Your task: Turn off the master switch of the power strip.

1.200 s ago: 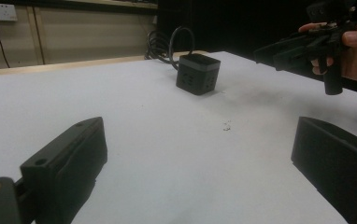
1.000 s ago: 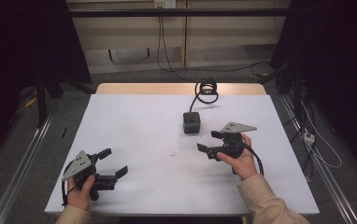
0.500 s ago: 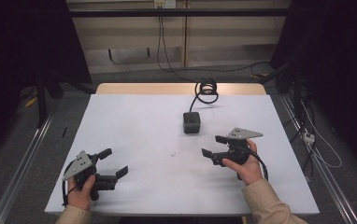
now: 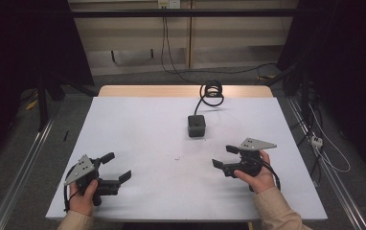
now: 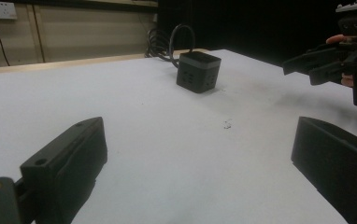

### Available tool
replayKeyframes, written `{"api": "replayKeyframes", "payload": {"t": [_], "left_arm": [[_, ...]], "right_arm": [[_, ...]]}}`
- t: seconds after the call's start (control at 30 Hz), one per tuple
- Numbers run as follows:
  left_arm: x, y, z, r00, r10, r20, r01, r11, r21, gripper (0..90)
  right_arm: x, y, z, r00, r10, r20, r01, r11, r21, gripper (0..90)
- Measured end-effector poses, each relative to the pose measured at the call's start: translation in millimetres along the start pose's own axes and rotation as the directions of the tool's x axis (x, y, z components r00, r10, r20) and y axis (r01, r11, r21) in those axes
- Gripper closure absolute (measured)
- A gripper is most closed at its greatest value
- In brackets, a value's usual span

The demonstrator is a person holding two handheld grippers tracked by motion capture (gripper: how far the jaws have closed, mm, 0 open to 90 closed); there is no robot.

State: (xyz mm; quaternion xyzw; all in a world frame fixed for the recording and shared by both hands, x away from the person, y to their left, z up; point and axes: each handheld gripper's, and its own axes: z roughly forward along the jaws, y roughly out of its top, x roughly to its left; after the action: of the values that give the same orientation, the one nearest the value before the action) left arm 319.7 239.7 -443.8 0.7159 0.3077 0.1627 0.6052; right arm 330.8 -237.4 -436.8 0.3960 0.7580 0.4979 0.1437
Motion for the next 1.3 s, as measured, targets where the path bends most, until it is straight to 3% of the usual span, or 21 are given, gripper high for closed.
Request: {"api": "replayKeyframes", "payload": {"t": [1.3], "left_arm": [[-0.4, -0.5, 1.7, 1.0, -0.001, 0.0, 0.001, 1.0, 0.004, 3.4]], "right_arm": [[-5.8, -37.3, -43.6, 0.9992, 0.009, 0.038, -0.009, 1.0, 0.016, 17.5]]}}
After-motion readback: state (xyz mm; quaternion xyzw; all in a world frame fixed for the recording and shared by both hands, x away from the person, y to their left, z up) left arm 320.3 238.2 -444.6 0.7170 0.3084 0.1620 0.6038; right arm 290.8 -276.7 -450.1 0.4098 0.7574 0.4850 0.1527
